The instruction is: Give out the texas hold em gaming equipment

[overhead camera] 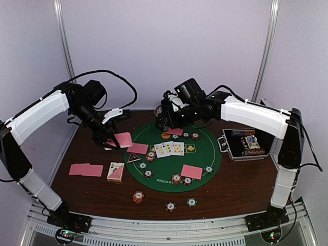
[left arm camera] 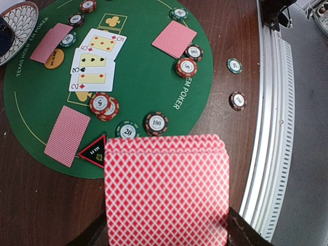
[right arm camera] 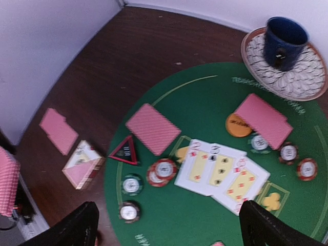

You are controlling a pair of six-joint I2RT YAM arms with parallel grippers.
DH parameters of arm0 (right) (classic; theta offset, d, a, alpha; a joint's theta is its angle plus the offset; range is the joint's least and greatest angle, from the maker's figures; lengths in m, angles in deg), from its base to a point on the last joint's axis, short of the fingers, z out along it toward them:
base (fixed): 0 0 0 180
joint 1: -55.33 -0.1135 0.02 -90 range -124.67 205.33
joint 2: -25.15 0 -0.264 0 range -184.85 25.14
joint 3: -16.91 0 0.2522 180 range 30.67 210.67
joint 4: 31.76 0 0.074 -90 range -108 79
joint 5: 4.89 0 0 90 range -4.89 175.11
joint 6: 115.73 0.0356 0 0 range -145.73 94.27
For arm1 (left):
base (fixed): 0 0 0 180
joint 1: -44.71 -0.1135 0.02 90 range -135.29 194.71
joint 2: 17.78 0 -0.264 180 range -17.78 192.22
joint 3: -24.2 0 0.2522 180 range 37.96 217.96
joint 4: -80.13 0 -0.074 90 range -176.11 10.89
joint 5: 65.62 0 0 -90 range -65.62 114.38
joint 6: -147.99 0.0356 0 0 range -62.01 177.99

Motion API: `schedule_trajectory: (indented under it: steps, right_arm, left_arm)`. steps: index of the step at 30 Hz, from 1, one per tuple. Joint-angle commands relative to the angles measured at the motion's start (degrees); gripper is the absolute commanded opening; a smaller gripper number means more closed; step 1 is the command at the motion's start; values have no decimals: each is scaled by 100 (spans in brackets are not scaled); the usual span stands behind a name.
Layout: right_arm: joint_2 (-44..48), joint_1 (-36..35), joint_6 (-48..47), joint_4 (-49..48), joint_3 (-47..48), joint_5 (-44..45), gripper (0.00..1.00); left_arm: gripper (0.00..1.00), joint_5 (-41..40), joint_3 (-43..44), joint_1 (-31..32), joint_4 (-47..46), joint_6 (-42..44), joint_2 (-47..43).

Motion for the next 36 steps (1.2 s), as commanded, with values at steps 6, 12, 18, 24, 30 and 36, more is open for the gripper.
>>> schedule_trajectory:
  steps: [6,12,18,24,30,36]
  right_arm:
    - [-125,-150,2924,-1197,90,-3254,95]
    - [-340,-310,3793,-2050,-163,-3795,95]
    - [-572,-421,4076,-2258,-63,-4029,95]
    - [-843,-472,4367,-2500,5,-4211,92]
    - [-1214,-475,4662,-2831,197,-4336,91]
    - [-1602,-511,4895,-3095,498,-4532,90]
  left_arm:
    - [0,133,248,-42,-54,37,-14]
    - [0,131,214,-42,-106,21,-5]
    - [0,151,236,-42,-131,10,25]
    - [0,173,256,-42,-131,10,25]
    - [0,198,243,-42,-129,10,13]
    - [0,184,245,-42,-134,24,20]
